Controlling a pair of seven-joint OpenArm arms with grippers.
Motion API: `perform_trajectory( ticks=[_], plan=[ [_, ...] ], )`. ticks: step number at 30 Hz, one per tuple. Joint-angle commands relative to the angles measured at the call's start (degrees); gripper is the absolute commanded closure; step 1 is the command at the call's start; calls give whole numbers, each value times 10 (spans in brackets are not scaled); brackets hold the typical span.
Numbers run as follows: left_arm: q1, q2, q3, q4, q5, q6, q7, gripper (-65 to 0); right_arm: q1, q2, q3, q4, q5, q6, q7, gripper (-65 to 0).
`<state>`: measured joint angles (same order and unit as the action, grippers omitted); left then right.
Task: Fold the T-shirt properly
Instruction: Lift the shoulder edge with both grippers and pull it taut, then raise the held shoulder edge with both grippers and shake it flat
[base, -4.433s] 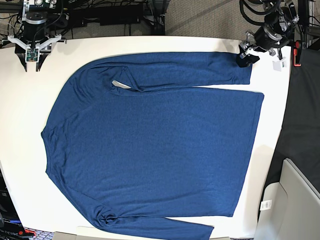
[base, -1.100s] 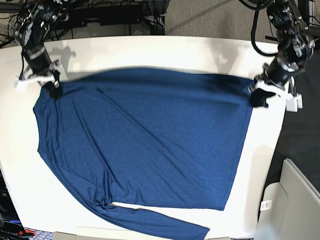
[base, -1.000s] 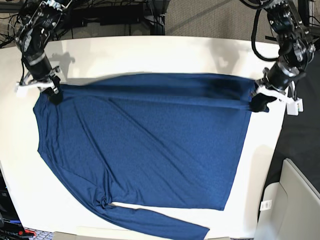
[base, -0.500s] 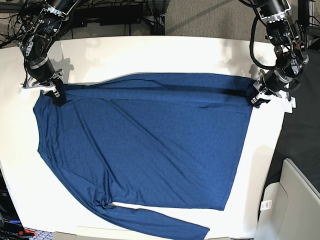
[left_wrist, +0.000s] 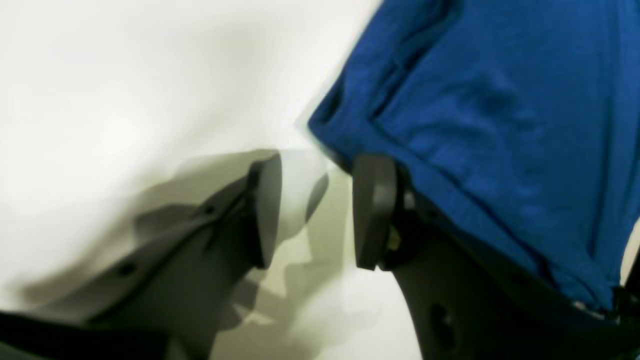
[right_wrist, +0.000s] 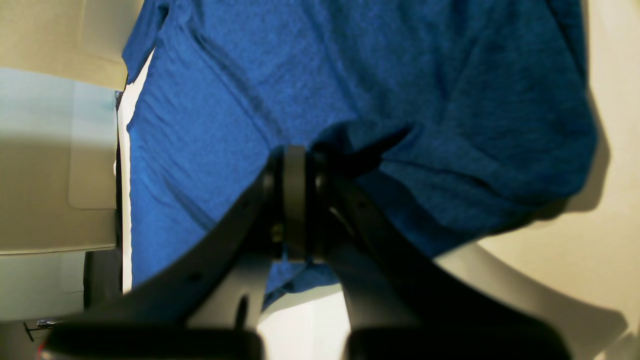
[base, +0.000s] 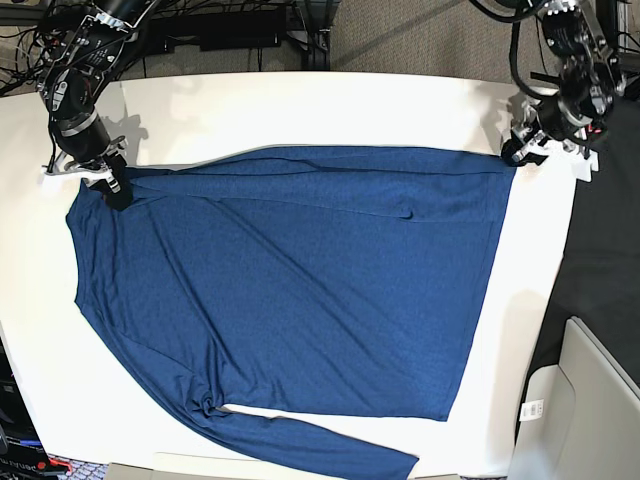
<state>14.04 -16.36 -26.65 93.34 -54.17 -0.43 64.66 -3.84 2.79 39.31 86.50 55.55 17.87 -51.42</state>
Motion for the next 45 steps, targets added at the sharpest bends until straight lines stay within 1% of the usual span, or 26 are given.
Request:
perform_trajectory(
  ticks=[1,10,13,18,20,24,27,30,31,32,35,38,41,45],
  plan=[
    [-6,-7,-2,9,-11,-1,2,-255,5,7,2,12,16,5,9,-2],
    [-11,26,1,7,-11,-1,2,-259,5,7,2,12,16,5,9,-2],
    [-30,39,14,2,-6,-1,2,-258,5,7,2,12,16,5,9,-2],
    [-69,45,37,-49,-6,-1,-3,-246,5,6,2,12,16,5,9,-2],
    [-80,45,40,-63,-7,-1,-5,-199,4,5,2,12,16,5,9,-2],
    [-85,42,36,-62,-9,-1,1,0,-7,7,18,12,16,5,8,-2],
    [-73,25,34,-35,-9,-1,2,-7,-14,8,30,12,16,5,7,-2],
    [-31,12,34,15,-9,-1,1,-2,-21,8,37,12,16,7,6,-2],
    [-22,8,34,29,-9,-1,1,-2,-26,8,37,12,16,14,6,-2],
    [-11,6,33,43,-9,-1,1,-2,-33,8,37,12,16,28,6,-2],
    [26,6,33,84,-9,-1,1,-2,-49,8,34,13,16,85,6,-2],
    [55,6,33,111,-9,-1,-1,-2,-68,6,34,13,16,122,6,-2],
    [83,6,33,141,-9,-1,-4,-2,-87,4,34,17,16,141,6,-2],
    [92,6,32,154,-9,-1,-5,-1,-93,4,36,36,16,147,8,-2]
  ],
)
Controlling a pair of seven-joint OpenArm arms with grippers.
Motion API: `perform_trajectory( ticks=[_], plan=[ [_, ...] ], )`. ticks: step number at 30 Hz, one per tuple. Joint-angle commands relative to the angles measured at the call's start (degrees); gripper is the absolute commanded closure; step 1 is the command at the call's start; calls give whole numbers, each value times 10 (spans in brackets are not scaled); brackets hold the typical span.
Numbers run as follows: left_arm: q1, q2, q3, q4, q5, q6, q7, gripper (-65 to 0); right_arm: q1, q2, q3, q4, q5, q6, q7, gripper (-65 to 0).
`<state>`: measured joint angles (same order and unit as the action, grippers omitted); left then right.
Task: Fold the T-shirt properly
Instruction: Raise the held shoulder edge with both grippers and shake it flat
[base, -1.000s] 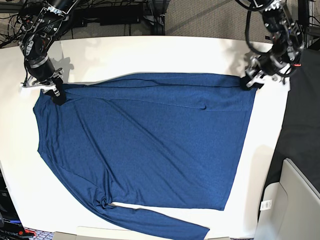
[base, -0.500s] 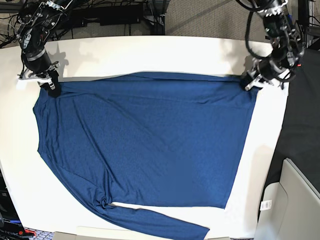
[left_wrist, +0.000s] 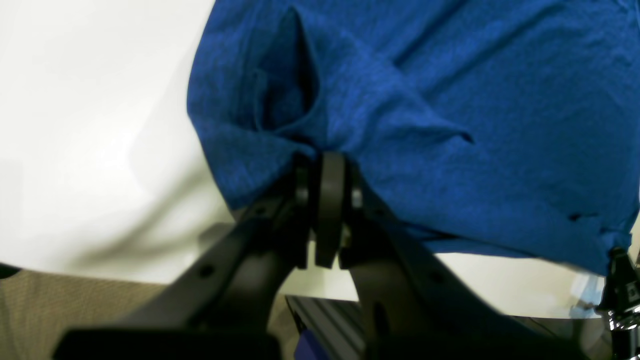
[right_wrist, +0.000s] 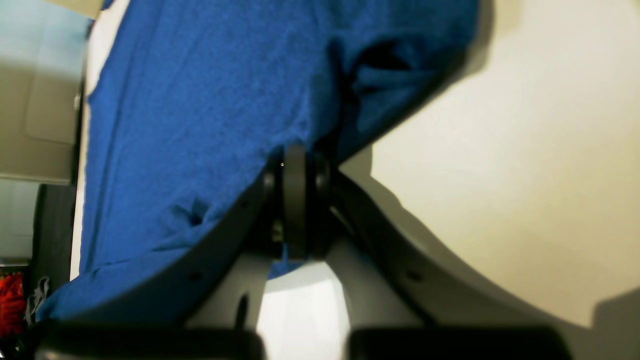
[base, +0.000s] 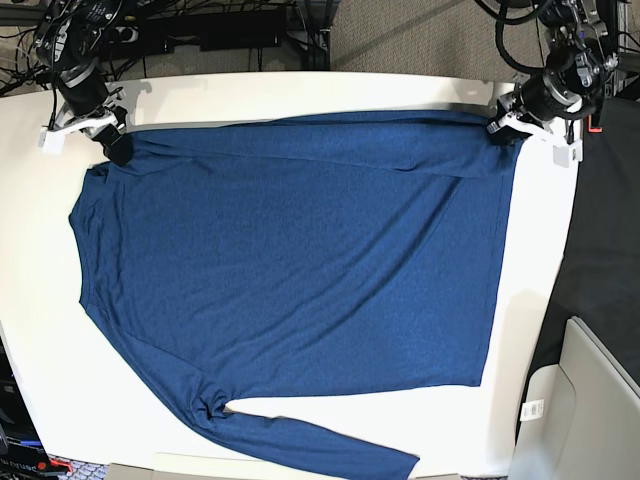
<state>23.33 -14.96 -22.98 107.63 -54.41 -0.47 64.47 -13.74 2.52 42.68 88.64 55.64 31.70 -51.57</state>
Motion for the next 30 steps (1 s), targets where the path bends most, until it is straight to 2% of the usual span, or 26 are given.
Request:
perform_trajectory(
  ticks=[1,7,9,15,26,30],
  plan=[
    [-4,-8,-4,10,-7,-1,-3,-1,11,9,3,18,15,9,11,-2],
    [-69,-8,-4,10,-7,-1,3,-1,83,11,4,31,11,9,11,-2],
    [-94,-7,-4,9,-7,-1,3,-1,112,23,4,25,9,9,11,-2],
    [-169,-6,2,-9,-4,-1,4,-1,206,28,2,-44,-31,9,11,-2],
    [-305,-1,32,-172,-3,-1,-10,-1,347,50,2,-171,-92,9,13,-2],
    [-338,0,32,-229,-3,-1,-30,-1,373,49,1,-212,-114,9,49,-4]
  ],
)
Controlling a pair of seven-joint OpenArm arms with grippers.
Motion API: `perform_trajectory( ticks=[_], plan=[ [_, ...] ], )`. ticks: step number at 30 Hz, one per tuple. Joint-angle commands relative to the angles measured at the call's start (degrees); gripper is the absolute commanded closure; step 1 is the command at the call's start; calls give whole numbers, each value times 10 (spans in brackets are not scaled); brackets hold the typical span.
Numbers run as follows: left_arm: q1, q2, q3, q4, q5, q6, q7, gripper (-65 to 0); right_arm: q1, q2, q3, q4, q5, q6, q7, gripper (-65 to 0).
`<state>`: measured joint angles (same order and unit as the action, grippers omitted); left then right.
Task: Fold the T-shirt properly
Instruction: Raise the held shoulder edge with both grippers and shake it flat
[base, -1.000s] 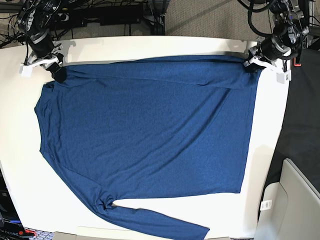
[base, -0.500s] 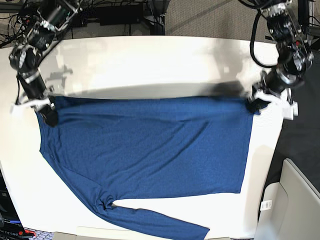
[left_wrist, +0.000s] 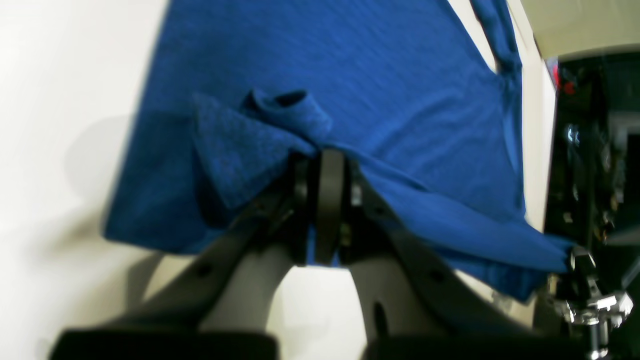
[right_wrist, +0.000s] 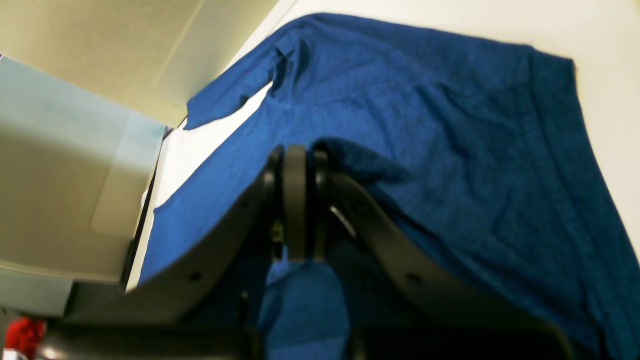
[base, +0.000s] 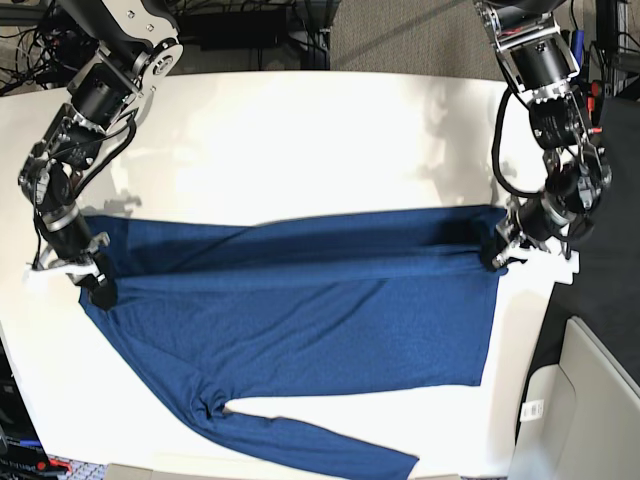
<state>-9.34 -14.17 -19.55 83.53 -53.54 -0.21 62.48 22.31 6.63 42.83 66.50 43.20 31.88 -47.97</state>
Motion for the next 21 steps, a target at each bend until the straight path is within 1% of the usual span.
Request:
perform_trajectory(
  ticks=[1,4,5,7,9,10,11,13,15,18,21],
  plan=[
    [-17,-8,-2,-2,-12,-4,-13,-1,17,8,-1,-3,5,7,21,-5],
    [-30,-8,-2,-44,-12,-4,-17,-2,24,8,-1,-34,-9,6,43,-11],
    [-34,-9,-2,-56,-12,-4,-17,-6,26,8,-1,-38,-12,6,45,-30],
    [-34,-11,-2,-65,-12,-3,-17,-40,25,8,-1,-39,-13,6,45,-96],
    [-32,-12,-2,-65,-12,-2,-12,-91,22,8,0,-36,-10,4,43,-173],
    [-31,-13,-2,-65,-12,-2,-11,-119,17,8,0,-32,-10,4,41,-202],
    [-30,-13,-2,-65,-12,-1,-11,-142,9,8,0,-24,-9,4,40,-217],
    [-29,-16,-7,-63,-12,-1,-3,-181,-5,8,1,4,-7,6,26,-218],
    [-12,-37,-9,-60,-18,-1,20,-204,-32,8,1,39,19,6,4,-218],
    [20,-47,-26,-8,-37,-1,51,-205,-78,10,1,85,75,6,-34,-218],
    [66,-45,-59,56,-42,-1,80,-211,-131,22,1,115,117,6,-39,-218]
  ],
)
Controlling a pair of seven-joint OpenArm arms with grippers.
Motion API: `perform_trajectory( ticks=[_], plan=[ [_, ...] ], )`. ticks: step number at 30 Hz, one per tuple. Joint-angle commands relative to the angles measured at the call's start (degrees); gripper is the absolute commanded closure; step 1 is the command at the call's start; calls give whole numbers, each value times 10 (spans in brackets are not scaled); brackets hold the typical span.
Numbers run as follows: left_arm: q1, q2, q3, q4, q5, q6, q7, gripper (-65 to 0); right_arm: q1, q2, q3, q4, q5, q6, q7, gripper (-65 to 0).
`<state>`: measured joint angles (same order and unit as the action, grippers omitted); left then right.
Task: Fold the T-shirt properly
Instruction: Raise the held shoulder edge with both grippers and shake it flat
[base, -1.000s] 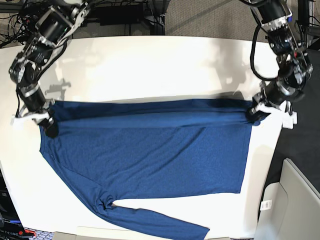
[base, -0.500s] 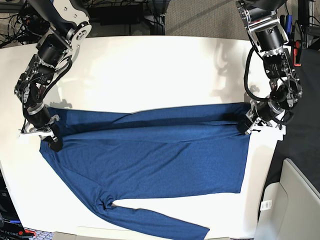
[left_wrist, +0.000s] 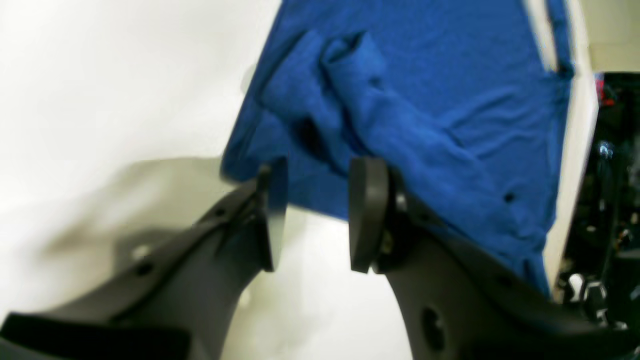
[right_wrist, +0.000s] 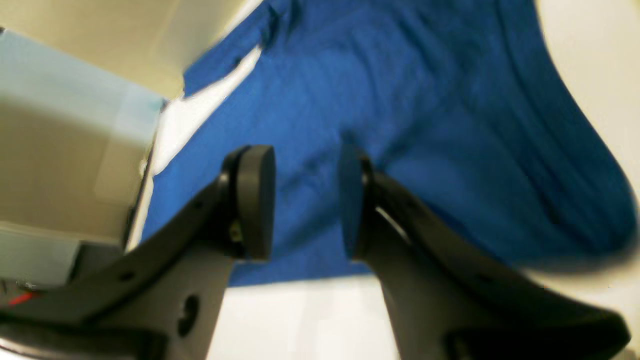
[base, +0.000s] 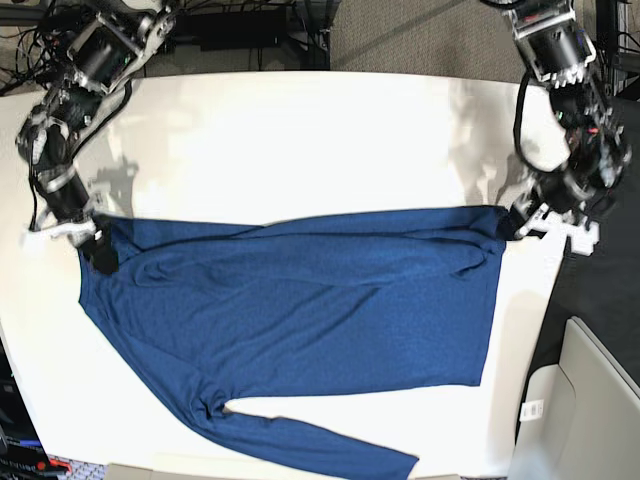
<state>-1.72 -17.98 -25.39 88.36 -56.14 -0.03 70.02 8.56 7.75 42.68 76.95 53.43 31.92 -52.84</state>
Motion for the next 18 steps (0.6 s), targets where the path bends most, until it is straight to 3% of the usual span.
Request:
perform_trajectory(
  ticks=[1,8,13,18],
  plan=[
    [1,-4,-6,21,-16,-3,10,-217,-10,14,3,20,28,6,10,-218],
    [18,26,-21,-10,-16,-3,11,-245,-51,14,18,34,49,6,11,-218],
    [-18,51,-21,-58,-12,-3,10,-245,-49,14,20,34,48,5,11,-218],
    [-44,53,-18,-117,-12,-3,-18,-244,-49,12,20,34,35,5,11,-218]
  ],
)
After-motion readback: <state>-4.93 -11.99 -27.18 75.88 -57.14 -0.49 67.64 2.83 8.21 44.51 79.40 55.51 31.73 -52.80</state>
